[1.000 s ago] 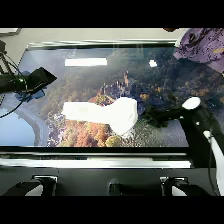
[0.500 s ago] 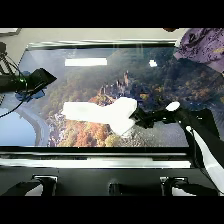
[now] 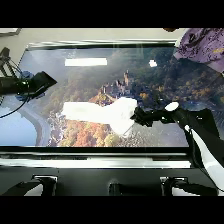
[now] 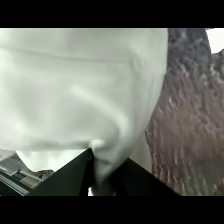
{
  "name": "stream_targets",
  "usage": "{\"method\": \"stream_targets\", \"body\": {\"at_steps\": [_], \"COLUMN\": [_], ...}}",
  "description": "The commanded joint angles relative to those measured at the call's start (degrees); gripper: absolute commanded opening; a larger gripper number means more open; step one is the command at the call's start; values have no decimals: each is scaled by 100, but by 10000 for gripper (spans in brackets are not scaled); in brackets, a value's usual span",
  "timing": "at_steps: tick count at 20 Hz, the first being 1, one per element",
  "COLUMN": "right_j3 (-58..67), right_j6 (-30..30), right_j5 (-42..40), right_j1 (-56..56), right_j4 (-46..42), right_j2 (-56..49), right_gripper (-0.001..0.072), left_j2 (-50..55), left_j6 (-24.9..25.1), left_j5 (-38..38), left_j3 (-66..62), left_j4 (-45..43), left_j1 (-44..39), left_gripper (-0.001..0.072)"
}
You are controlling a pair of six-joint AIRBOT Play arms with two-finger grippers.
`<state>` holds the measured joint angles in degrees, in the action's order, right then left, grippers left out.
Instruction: Fold the clothes and pants, and hang the long-sleeved shirts on hangers.
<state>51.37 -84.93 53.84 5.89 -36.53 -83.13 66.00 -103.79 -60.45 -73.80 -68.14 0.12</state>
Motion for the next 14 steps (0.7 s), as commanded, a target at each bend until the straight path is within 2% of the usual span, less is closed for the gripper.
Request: {"method": "stream_targets", "body": {"at_steps": [1, 3, 6, 10, 12, 14], "right_j3": [-2, -2, -2, -2, -2, -2], "right_j6": [125, 118, 118, 118, 118, 116], "right_j5": [170, 177, 271, 509, 601, 629], "right_j1": [-4, -4, -4, -4, -4, -2], "right_j4": [-155, -317, -358, -356, -356, -354], "right_j2": [101, 210, 284, 284, 284, 284], "right_gripper": [170, 35, 35, 35, 35, 35], "left_j2": [2, 4, 101, 702, 1043, 1375], "left_j6": [-26, -11, 243, 970, 1478, 1534], "left_j5": [-149, 63, 601, 1058, 1381, 1580], "left_j3": [706, 1410, 2203, 2496, 2496, 2487], "left_j4": [-4, 11, 396, 984, 1578, 1735], "left_j1": [328, 658, 1080, 1252, 1241, 1231], "left_gripper": [716, 716, 716, 716, 715, 716]}}
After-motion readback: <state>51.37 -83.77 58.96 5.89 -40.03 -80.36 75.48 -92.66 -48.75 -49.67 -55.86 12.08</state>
